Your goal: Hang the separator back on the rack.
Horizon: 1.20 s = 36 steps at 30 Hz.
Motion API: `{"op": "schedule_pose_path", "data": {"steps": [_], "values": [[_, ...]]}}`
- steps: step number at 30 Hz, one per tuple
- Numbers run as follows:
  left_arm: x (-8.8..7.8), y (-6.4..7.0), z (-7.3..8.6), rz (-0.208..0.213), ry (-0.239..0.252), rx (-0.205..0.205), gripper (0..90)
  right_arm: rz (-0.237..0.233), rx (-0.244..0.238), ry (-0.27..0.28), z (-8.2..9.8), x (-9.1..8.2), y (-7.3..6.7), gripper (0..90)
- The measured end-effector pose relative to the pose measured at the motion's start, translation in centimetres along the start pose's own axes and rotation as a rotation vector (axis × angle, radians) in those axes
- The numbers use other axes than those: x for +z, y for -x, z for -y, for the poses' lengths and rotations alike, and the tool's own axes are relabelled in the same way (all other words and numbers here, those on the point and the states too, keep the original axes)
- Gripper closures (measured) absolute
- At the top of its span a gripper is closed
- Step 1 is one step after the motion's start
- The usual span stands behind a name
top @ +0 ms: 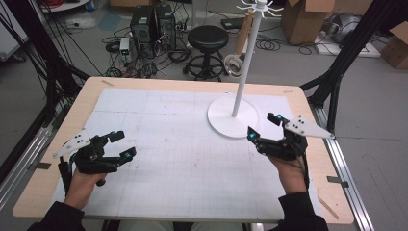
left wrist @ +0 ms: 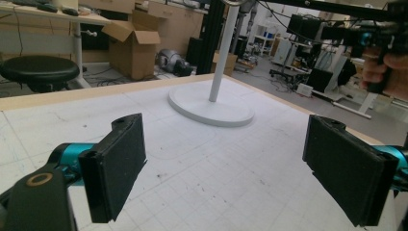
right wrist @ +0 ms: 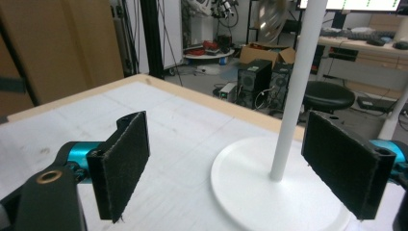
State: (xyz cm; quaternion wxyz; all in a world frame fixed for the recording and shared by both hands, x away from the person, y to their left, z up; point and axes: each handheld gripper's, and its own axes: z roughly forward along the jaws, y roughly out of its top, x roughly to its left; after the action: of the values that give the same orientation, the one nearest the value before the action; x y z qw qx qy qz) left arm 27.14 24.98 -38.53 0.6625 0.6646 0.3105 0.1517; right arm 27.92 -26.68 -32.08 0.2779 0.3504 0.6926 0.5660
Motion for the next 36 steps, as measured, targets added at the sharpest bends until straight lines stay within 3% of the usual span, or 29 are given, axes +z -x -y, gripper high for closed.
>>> {"op": "schedule_pose_path", "data": {"steps": [2, 7, 13, 17, 36], "values": [[-0.1, 0.0, 0.0, -0.003, 0.002, 0.002, 15.4, -0.007, 0.004, -0.011, 1.8, -0.6, -0.8, 15.7], [-0.2, 0.2, 0.1, 0.001, 0.006, 0.008, 15.4, 0.000, -0.003, -0.030, 4.0, -1.8, -1.8, 15.7], [-0.2, 0.4, 0.2, 0.011, 0.016, 0.001, 15.4, 0.014, -0.029, -0.032, 5.4, -3.1, -2.3, 15.7], [-0.3, 0.5, 0.2, 0.013, 0.019, 0.005, 15.4, 0.027, -0.009, -0.036, 6.2, -3.7, -2.2, 15.7], [-0.3, 0.5, 0.3, 0.007, 0.019, 0.004, 15.4, 0.034, 0.000, -0.040, 6.6, -3.9, -2.2, 15.7]]}}
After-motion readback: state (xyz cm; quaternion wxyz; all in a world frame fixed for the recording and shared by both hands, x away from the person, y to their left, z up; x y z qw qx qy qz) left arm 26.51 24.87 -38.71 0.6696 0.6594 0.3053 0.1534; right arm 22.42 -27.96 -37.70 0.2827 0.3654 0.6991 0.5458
